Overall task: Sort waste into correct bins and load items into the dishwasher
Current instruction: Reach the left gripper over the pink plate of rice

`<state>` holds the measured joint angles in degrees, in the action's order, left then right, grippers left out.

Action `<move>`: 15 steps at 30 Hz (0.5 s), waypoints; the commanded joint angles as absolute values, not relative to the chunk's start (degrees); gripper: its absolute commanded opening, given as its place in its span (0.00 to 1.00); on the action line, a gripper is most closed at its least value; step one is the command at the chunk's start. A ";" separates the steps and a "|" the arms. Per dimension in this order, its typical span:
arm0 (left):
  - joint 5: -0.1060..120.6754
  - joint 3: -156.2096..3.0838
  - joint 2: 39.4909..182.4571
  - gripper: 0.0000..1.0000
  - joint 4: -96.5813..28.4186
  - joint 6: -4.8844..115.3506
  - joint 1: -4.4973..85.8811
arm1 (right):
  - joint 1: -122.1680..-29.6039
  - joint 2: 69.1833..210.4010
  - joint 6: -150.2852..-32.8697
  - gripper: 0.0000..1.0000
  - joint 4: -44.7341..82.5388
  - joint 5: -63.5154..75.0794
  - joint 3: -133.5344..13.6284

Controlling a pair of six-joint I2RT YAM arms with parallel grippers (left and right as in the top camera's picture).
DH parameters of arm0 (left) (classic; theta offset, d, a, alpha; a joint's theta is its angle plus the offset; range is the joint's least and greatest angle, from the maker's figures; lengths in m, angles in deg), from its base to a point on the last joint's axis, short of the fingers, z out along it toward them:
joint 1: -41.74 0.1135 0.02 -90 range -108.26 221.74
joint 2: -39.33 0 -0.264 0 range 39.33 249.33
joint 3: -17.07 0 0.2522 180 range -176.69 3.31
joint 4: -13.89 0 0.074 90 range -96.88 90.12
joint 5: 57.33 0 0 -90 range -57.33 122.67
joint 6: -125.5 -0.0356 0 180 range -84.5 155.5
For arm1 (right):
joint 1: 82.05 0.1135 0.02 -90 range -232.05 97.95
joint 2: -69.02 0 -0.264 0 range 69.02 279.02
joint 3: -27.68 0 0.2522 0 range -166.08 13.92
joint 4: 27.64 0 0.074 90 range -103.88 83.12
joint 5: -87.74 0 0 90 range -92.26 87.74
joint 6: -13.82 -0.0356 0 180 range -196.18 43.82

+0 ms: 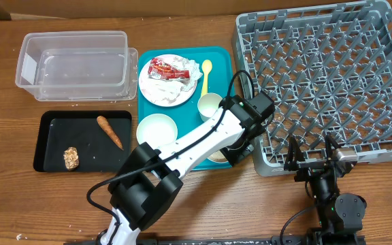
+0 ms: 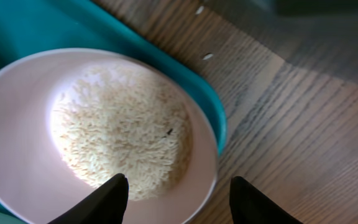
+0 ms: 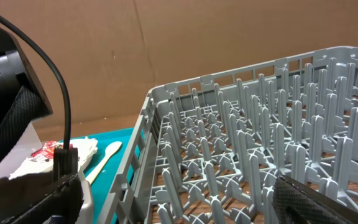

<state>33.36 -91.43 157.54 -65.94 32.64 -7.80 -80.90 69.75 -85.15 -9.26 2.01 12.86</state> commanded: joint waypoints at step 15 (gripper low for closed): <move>35.06 -87.21 157.45 0.53 -65.54 32.51 -8.13 | -81.16 69.18 -85.11 1.00 -9.50 2.12 13.45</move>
<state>35.04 -88.28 157.52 -66.03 32.34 -8.10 -80.90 69.75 -85.15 -9.24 1.99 12.86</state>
